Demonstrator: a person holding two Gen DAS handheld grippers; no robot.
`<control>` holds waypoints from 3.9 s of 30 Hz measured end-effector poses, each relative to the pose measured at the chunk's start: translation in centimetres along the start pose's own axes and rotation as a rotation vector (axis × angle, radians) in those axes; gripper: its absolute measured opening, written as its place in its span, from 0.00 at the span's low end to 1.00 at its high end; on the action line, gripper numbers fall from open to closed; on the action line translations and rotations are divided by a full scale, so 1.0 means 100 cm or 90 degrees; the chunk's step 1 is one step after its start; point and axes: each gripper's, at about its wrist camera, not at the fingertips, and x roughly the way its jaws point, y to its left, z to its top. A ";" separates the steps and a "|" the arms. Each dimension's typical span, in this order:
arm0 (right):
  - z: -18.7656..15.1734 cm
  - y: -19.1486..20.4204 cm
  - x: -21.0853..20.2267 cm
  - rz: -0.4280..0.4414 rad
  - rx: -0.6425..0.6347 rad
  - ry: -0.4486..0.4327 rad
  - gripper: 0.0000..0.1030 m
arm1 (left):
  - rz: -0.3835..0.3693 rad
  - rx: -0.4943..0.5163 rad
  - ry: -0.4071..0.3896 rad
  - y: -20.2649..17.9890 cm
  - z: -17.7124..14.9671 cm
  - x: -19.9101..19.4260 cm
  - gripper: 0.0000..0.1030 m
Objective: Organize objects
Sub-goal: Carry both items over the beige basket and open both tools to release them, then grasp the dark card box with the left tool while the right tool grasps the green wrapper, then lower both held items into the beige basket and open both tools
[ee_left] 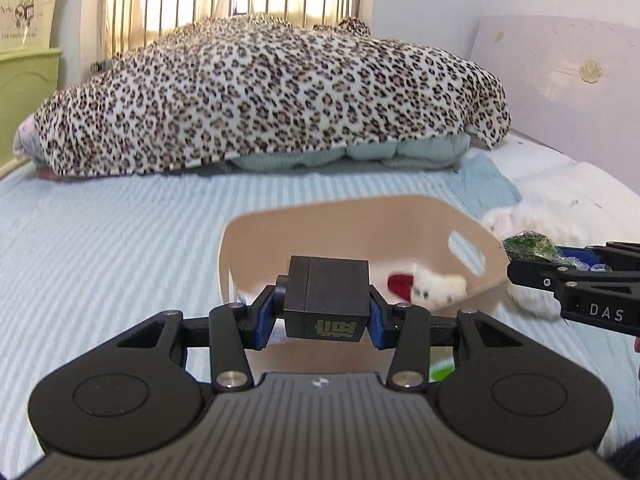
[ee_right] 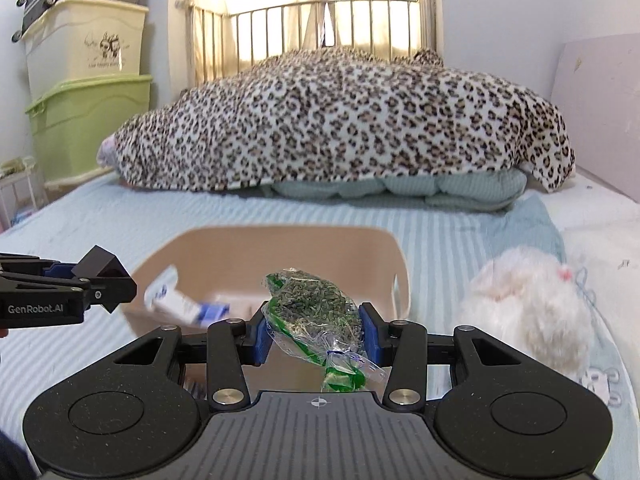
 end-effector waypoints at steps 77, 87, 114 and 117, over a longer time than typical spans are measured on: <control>-0.111 -0.012 0.078 -0.035 0.014 0.213 1.00 | 0.081 -0.037 0.208 -0.024 -0.096 0.104 0.91; -0.113 -0.010 0.086 -0.048 0.026 0.179 0.59 | 0.084 -0.065 0.177 -0.018 -0.097 0.105 0.70; -0.090 -0.018 0.010 -0.066 0.011 0.061 0.23 | 0.033 -0.014 0.098 -0.019 -0.072 0.030 0.50; -0.074 -0.016 -0.004 -0.060 0.007 0.033 0.23 | 0.032 -0.010 0.069 -0.020 -0.058 0.013 0.50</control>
